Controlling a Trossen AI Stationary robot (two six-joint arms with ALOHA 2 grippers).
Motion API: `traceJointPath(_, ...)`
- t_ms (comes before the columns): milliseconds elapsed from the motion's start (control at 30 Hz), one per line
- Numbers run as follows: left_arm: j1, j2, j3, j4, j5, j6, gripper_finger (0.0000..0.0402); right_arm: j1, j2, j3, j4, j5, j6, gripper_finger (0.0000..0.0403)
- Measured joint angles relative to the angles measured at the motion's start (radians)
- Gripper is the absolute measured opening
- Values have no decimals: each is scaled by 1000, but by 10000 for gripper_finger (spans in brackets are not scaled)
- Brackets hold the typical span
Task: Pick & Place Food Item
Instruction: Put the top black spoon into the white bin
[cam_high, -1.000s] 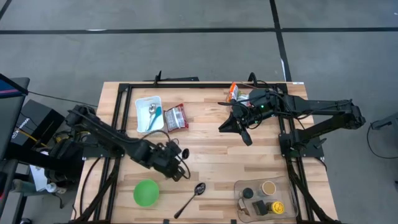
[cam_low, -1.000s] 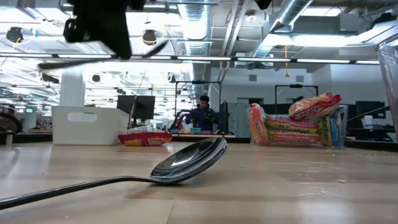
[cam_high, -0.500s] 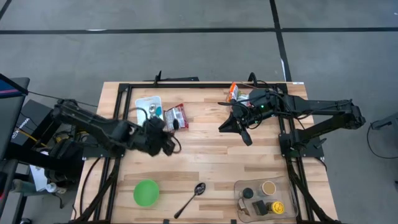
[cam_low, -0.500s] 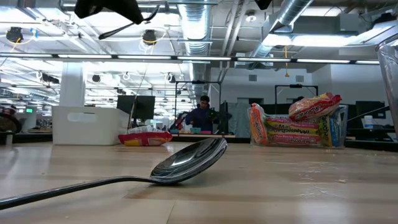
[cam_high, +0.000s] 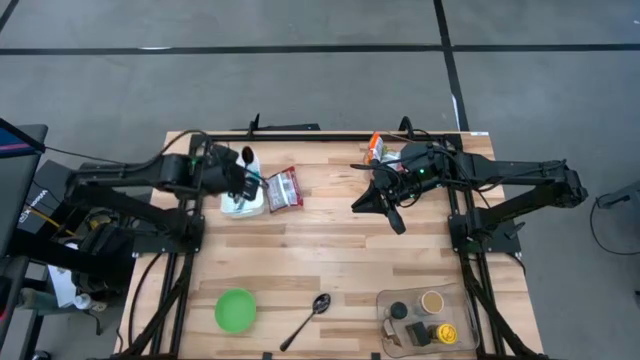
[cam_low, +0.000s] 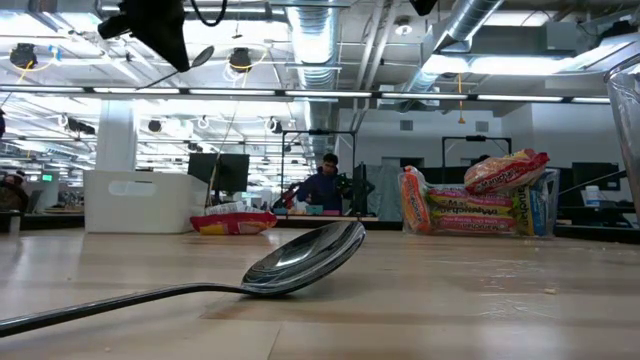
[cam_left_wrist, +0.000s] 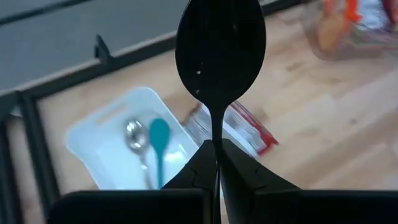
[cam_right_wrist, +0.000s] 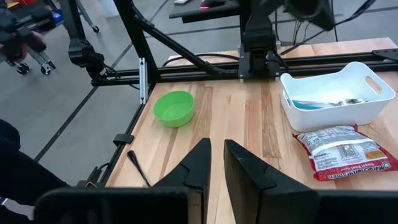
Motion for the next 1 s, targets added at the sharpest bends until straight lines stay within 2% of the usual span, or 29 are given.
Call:
traceJointPath(233,144,-3,0,-2,12,184,3,0,0,0,-2,0,12,40)
traceJointPath(500,301,0,0,20,78,331,4,0,0,0,-1,0,45,40)
traceJointPath(700,377,0,0,83,141,440,4,0,0,0,-1,0,71,40)
traceJointPath(1000,472,3,-1,90,223,472,4,0,0,0,-1,0,71,40)
